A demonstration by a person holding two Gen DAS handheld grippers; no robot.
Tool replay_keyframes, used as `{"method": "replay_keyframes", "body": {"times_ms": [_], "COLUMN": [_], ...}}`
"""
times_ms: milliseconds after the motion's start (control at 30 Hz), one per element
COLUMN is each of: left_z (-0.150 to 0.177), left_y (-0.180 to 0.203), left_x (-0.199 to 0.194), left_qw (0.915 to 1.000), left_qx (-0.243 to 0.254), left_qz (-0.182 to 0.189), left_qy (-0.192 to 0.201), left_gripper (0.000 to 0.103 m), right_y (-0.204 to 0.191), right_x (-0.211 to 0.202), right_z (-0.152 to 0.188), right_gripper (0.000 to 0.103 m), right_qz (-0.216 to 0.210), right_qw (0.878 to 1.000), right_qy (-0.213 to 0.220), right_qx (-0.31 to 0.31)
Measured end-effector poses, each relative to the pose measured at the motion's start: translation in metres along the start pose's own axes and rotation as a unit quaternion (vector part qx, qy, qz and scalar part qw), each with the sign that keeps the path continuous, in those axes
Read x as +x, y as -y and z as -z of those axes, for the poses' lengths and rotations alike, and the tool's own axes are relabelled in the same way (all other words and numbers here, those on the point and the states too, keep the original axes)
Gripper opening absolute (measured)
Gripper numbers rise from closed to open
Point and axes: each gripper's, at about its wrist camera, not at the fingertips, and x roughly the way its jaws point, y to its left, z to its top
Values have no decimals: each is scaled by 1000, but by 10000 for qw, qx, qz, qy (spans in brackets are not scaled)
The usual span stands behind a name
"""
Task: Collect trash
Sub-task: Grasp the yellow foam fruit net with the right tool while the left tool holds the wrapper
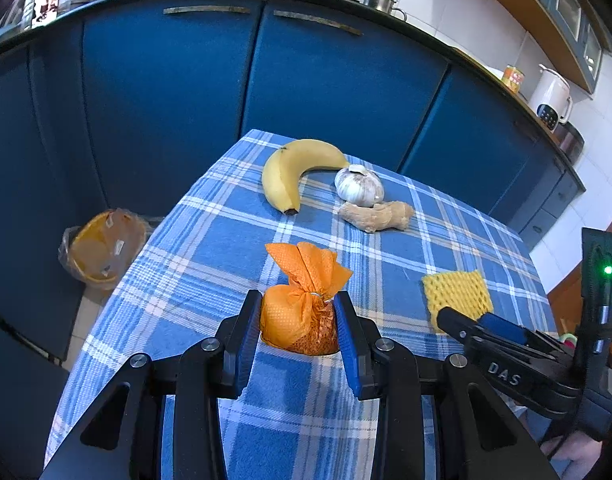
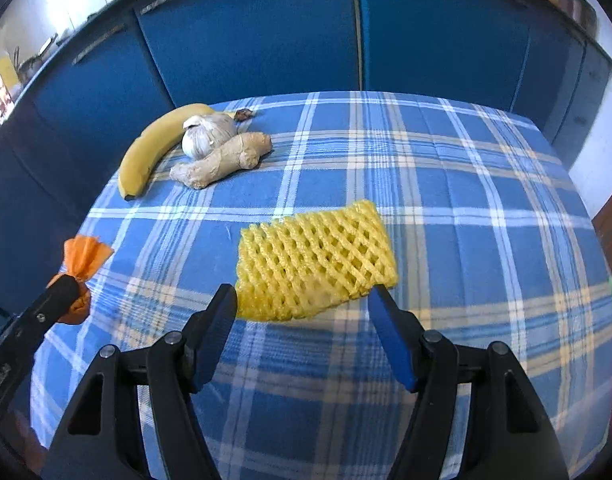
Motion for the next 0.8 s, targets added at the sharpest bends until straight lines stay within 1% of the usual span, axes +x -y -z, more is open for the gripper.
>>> {"method": "replay_keyframes", "body": {"times_ms": [67,133,167,200,233,300,400,533,800], "left_z": [0,1,1,2,3,4,7,10,14], "left_y": [0,0,0,1,1,2,4,5,15], "left_x": [1,2,2,2,2,1,-1,-4,-18], "left_qw": [10000,10000,10000,10000,10000,10000,10000,9999,9997], "left_qx": [-6,-12,-13,-10,-8,-10,1,0,36], "left_qz": [16,25,27,26,30,40,63,95,234], "left_qy": [-12,-27,-34,-42,-49,-62,-73,-83,-51], "left_gripper": [37,37,37,37,37,37,37,37,37], "right_y": [-4,-8,-9,-11,-11,-13,-16,-12,-4], "right_x": [2,4,4,4,3,2,-2,-13,-54], "right_z": [-1,-2,-1,-2,-2,-2,2,4,15], "right_gripper": [68,60,50,36,30,18,14,13,13], "right_qz": [66,168,160,104,-28,-161,-180,-302,-487], "right_qw": [9999,9997,9996,9997,9999,9998,9997,9992,9973], "right_qy": [5,40,57,69,64,50,137,249,536], "right_qx": [-80,-187,-208,-198,-152,-102,-121,-33,100]}}
